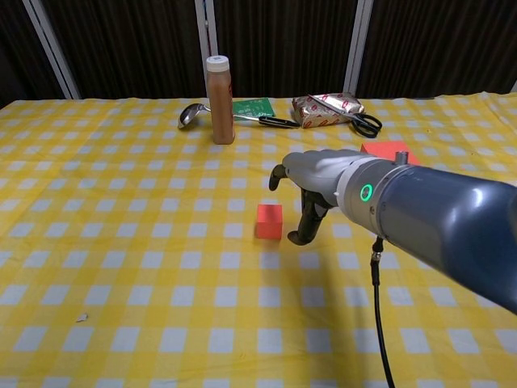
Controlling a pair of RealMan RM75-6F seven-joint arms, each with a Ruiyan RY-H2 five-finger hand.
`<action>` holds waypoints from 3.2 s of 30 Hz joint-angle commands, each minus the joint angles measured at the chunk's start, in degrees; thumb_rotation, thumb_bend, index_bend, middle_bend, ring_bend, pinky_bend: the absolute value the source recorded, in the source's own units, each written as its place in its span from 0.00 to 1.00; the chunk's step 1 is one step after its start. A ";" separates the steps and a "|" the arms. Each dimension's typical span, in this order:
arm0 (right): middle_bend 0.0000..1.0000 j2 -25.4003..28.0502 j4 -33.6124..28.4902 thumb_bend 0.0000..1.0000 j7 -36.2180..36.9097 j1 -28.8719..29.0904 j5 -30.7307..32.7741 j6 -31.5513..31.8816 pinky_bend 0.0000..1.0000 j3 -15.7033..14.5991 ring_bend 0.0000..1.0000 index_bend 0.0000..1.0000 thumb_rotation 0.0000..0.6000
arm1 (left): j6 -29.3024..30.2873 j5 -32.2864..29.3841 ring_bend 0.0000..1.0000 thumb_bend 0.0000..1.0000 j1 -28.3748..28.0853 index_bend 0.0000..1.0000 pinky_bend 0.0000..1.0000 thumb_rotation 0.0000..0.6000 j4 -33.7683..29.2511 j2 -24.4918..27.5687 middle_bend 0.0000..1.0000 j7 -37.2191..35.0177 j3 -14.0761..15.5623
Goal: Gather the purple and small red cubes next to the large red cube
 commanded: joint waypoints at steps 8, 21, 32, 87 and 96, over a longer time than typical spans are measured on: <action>1.00 -3.44 6.37 0.41 2.78 0.54 0.72 -3.20 0.95 0.80 1.00 0.28 1.00 | -0.58 -0.28 0.00 0.01 -0.19 0.00 0.00 1.00 -0.18 0.23 0.00 -0.17 0.05; 1.00 -5.92 11.26 0.41 5.38 0.89 -2.88 -4.51 0.95 1.14 1.00 0.28 1.00 | -1.32 -0.66 0.00 0.01 -0.43 0.00 0.00 1.00 -0.48 0.58 0.00 -0.65 0.09; 1.00 -5.78 9.96 0.41 5.06 0.76 -4.21 -3.87 0.95 1.39 1.00 0.28 1.00 | -1.33 -0.74 0.00 0.01 -0.44 0.00 0.00 1.00 -0.60 0.62 0.00 -0.59 0.07; 1.00 -12.60 31.77 0.49 14.13 2.35 -10.86 -12.09 0.95 6.70 1.00 0.52 1.00 | -2.20 -1.36 0.00 0.02 -0.77 0.00 0.00 1.00 -1.08 0.91 0.00 -0.80 0.05; 1.00 -13.84 38.03 0.49 13.45 3.04 -11.13 -14.08 0.95 6.76 1.00 0.52 1.00 | -2.79 -1.56 0.00 0.02 -0.96 0.00 0.00 1.00 -1.31 1.24 0.00 -1.41 0.10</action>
